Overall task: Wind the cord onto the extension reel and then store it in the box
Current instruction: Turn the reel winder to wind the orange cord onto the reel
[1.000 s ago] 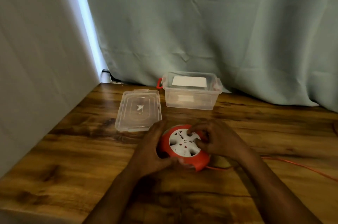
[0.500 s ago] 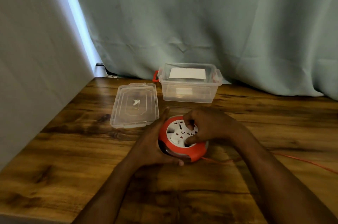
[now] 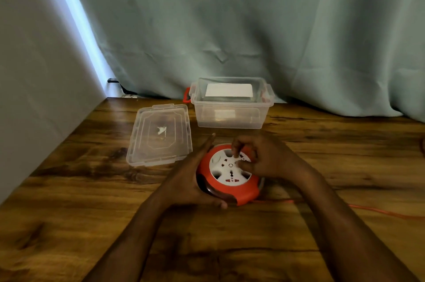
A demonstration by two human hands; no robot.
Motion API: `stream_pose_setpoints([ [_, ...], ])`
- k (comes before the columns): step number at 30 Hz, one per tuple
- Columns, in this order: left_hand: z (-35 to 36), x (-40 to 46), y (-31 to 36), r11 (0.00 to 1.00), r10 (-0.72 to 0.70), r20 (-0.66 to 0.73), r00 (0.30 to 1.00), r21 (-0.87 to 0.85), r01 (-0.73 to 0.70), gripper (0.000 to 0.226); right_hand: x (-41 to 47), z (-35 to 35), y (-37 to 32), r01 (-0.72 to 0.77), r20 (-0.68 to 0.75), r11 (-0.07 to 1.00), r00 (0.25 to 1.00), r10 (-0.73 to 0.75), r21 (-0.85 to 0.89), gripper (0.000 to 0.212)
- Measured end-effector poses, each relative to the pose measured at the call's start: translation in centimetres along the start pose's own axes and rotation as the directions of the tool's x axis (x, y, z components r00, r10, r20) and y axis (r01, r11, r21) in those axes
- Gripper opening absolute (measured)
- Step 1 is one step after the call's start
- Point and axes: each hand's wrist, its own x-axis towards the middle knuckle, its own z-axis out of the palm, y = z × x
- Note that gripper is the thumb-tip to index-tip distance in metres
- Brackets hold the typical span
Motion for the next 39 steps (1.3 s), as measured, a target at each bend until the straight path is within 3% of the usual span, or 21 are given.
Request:
stream_pose_setpoints([
  [3, 0.0, -0.1, 0.0, 1.000, 0.018, 0.020, 1.000, -0.007, -0.018, 0.148, -1.2, -0.2, 0.9, -0.033, 0.096, 0.993, 0.995, 0.022, 0.113, 0.045],
  [7, 0.0, -0.3, -0.1, 0.998, 0.048, 0.067, 0.997, -0.045, -0.045, 0.146, -1.5, -0.1, 0.7, -0.040, 0.123, 0.991, 0.992, 0.024, 0.131, 0.052],
  [17, 0.2, -0.2, 0.2, 0.998, 0.049, 0.079, 0.996, -0.044, -0.046, 0.146, -1.6, -0.4, 0.1, -0.047, 0.091, 0.998, 0.995, 0.044, 0.033, 0.046],
  [25, 0.1, -0.6, 0.5, 0.998, 0.050, 0.072, 0.996, -0.025, -0.049, 0.143, -1.5, 1.1, -1.1, -0.044, -0.002, 0.983, 0.999, 0.045, -0.178, 0.045],
  [31, 0.0, -0.7, 0.4, 0.999, 0.033, 0.012, 0.999, 0.015, -0.034, 0.141, -0.6, 4.7, -2.3, -0.177, -0.281, 0.955, 0.954, 0.107, -0.239, 0.050],
  [34, -0.1, -0.6, 0.4, 1.000, 0.024, 0.011, 1.000, 0.018, -0.024, 0.141, 0.1, 5.4, -2.5, -0.232, -0.210, 0.945, 0.960, 0.185, -0.231, 0.065],
  [39, -0.1, -0.2, 0.3, 0.999, 0.024, 0.017, 1.000, 0.025, -0.024, 0.143, 0.4, 5.4, -2.0, -0.242, -0.194, 0.940, 0.961, 0.198, -0.238, 0.068],
])
